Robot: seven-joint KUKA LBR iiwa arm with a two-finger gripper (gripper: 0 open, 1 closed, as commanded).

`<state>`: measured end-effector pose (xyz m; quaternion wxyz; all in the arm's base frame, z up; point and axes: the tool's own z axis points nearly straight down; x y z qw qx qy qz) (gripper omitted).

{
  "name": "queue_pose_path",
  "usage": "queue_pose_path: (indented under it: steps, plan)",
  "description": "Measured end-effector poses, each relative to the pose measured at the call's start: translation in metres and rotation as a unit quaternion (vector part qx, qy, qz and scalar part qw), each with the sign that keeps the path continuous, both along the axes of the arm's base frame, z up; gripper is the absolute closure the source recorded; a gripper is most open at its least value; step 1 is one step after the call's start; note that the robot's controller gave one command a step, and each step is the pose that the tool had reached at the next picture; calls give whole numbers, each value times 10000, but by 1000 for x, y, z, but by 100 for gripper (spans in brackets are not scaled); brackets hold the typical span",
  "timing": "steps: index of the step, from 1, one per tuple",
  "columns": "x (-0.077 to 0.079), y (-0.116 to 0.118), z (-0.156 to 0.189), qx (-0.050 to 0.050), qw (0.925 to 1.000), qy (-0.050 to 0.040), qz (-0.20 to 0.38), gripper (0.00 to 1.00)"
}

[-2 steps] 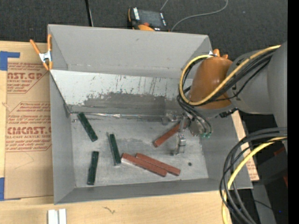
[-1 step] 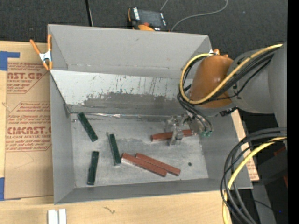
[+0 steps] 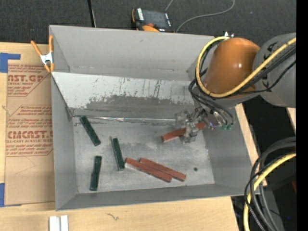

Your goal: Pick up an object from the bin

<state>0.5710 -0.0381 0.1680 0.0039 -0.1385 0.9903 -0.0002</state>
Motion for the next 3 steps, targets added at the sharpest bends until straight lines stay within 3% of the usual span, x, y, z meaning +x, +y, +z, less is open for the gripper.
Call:
queue_pose_path:
  steps: [1, 2, 3]
  plan:
    - [-1, 0, -3, 3, 10000, 28, -5, 100]
    - [0, -3, 67, -7, 10000, -13, 62, 100]
    - [10, -37, 117, -12, 9994, -8, 341, 100]
